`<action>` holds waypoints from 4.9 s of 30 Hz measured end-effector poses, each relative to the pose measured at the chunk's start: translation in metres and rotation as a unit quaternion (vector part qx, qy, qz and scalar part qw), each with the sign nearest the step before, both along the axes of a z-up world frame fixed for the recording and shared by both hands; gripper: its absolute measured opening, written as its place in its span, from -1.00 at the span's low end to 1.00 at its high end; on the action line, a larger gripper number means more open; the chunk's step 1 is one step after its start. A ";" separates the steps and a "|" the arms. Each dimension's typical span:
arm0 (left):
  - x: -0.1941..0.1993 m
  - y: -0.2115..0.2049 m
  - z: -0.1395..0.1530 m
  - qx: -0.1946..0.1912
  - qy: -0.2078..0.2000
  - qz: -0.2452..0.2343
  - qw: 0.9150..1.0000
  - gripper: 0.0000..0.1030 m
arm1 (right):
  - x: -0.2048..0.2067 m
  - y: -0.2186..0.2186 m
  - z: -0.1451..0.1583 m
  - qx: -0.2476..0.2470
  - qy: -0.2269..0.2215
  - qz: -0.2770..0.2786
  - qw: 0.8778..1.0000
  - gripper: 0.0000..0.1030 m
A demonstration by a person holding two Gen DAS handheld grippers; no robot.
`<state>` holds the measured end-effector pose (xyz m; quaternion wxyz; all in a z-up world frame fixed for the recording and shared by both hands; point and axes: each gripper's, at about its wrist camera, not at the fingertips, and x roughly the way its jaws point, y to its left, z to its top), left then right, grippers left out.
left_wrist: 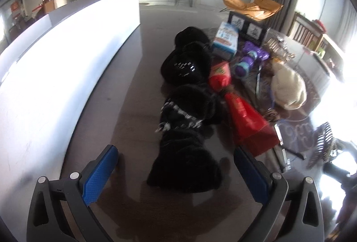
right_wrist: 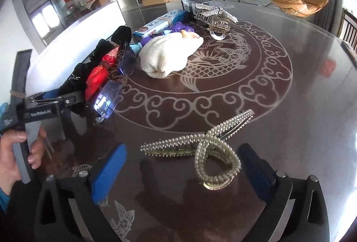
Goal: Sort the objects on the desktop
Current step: 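Carry the hair clip and black knit bag into the white box and open both tools, then return the right tool to the table and grasp the cream knit pouch, then grasp the red snack packet with the left tool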
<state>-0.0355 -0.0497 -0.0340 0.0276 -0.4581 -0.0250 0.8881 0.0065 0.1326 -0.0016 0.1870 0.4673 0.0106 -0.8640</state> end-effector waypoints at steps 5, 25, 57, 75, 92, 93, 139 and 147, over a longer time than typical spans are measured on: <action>-0.013 0.008 0.002 -0.042 -0.007 -0.019 0.999 -0.07 | 0.006 -0.003 0.003 0.023 0.013 0.011 1.000 0.51; 0.078 -0.078 0.145 0.134 0.097 0.016 0.986 -0.40 | 0.020 -0.019 0.107 -0.054 0.077 0.061 0.994 0.50; 0.033 -0.232 0.050 -0.129 -0.113 0.161 0.972 0.36 | -0.056 -0.392 0.062 0.074 0.021 0.366 0.928 0.65; 0.063 -0.002 0.133 0.022 0.024 -0.065 0.997 0.99 | -0.032 -0.009 0.040 0.010 0.019 -0.039 0.999 1.00; 0.046 0.032 0.005 -0.036 -0.035 0.013 0.999 1.00 | 0.002 0.009 -0.009 0.082 0.027 -0.069 0.994 1.00; 0.049 0.031 0.005 -0.035 -0.027 0.014 0.999 1.00 | 0.002 0.010 -0.009 0.082 0.027 -0.069 0.994 1.00; -0.072 0.040 -0.004 0.003 -0.044 0.058 0.997 0.92 | 0.006 0.037 0.004 -0.037 0.042 -0.047 0.997 0.08; -0.044 0.052 -0.003 -0.034 -0.017 -0.034 0.999 -0.59 | 0.005 0.037 0.003 -0.039 0.042 -0.048 0.997 0.08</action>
